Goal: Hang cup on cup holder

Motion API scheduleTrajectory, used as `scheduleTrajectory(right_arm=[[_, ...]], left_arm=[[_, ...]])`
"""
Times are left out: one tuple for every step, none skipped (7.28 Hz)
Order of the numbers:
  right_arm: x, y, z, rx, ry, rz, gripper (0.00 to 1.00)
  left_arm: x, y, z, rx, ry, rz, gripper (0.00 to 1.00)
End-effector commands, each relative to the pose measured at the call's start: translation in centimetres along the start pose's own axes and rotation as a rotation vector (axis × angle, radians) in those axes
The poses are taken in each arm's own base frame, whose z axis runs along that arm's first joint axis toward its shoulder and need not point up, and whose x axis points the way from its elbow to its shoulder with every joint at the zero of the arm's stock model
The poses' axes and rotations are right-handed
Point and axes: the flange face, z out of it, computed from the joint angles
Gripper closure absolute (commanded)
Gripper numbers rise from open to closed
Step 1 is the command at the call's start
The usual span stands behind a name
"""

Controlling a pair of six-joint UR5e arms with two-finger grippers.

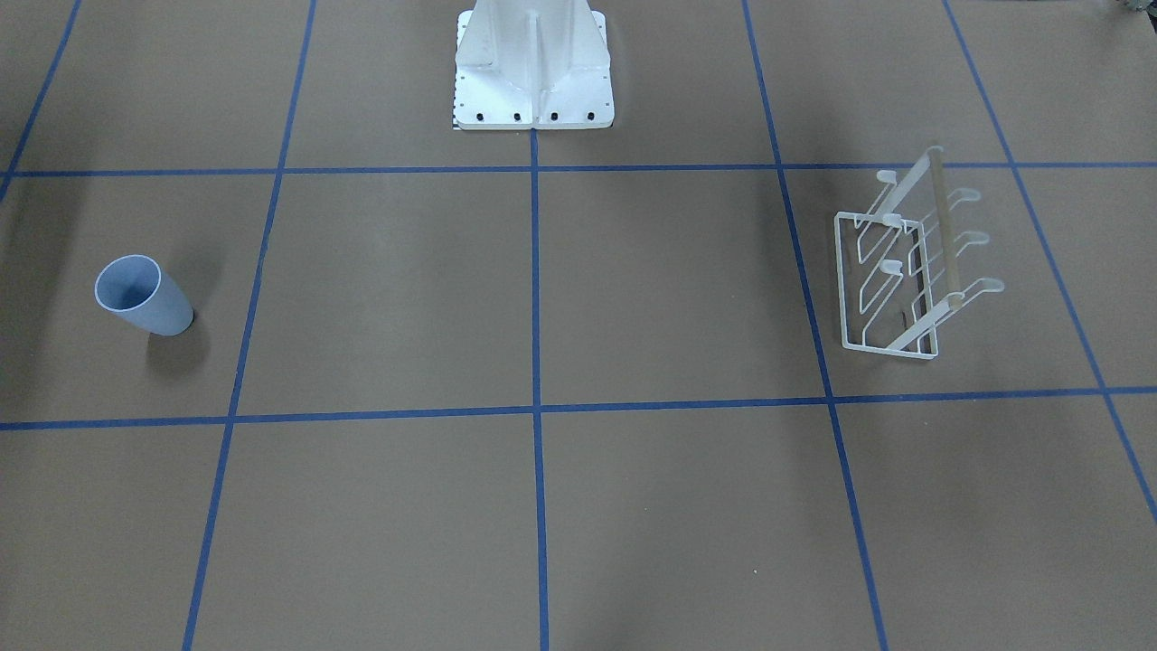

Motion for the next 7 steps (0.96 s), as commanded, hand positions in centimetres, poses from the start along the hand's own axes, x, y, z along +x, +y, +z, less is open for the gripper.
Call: scheduleTrajectory(right_arm=[[-3.1,-3.3,-1.8,0.037,0.000,-0.065,0.00],[-4.0,-3.7,-2.3,0.049,-0.020,-0.077,0.00],[-4.2,-3.8,-2.0,0.053,-0.019,-0.090,0.00],[-4.0,-3.2,-1.6,0.101,-0.023,-0.136,0.00],[-3.9,-1.8,0.0,0.120,-0.041,-0.156,0.00],[-8.1,-2.8,0.7,0.119,-0.077,-0.154,0.00],[-12.5,-3.1,2.0,0.106,-0.105,-0.109,0.00]], left_arm=[[0.3,-0.2,-0.2,0.006,0.004,0.004,0.01],[1.1,-0.5,-1.2,0.026,0.002,0.020,0.01],[1.6,-0.9,-1.9,0.040,0.001,0.033,0.01],[1.8,-1.2,-2.2,0.050,0.000,0.044,0.01],[1.7,-1.2,-2.1,0.045,0.001,0.039,0.01],[1.8,-1.1,-2.1,0.047,0.002,0.040,0.01],[1.6,-1.0,-2.0,0.041,0.001,0.033,0.01]])
